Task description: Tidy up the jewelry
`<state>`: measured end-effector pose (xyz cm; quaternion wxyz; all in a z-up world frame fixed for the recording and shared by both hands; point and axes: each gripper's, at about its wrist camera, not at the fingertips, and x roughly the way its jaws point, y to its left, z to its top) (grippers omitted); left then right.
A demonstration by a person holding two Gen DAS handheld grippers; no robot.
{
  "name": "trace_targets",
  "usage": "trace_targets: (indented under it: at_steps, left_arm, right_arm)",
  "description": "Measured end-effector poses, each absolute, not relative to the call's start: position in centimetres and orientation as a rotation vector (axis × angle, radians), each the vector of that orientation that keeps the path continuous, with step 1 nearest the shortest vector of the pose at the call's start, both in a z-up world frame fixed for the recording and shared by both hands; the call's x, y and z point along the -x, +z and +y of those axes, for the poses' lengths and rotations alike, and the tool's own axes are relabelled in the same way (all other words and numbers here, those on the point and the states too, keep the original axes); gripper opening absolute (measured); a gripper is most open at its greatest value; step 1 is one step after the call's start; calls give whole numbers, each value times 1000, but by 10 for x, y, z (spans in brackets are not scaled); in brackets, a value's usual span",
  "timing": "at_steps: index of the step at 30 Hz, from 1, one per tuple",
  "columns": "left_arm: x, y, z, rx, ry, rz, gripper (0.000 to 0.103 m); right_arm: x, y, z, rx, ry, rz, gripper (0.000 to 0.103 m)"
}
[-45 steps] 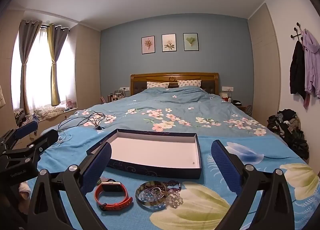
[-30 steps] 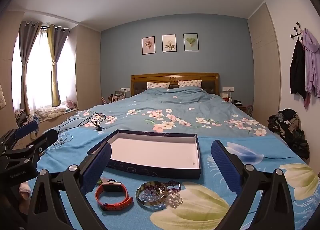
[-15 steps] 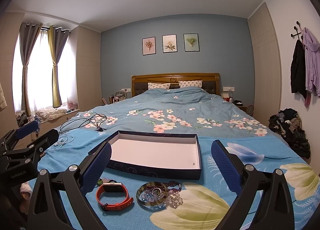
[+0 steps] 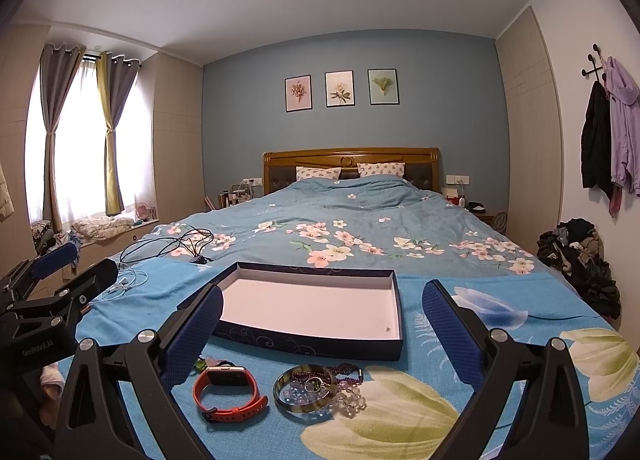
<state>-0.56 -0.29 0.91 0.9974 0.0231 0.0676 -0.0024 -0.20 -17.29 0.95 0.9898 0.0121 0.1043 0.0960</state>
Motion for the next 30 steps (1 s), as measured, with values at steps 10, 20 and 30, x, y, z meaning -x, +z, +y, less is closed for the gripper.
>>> trace_targets:
  at_steps: [10, 20, 30]
  left_arm:
    - [5, 8, -2, -46, -5, 135, 97]
    - [5, 8, -1, -44, -6, 134, 97]
    - [5, 6, -1, -42, -4, 135, 97]
  right_arm:
    - [3, 11, -172, -23, 193, 210, 96]
    - [3, 11, -172, -22, 192, 210, 96]
    - [3, 11, -172, -23, 191, 211, 96]
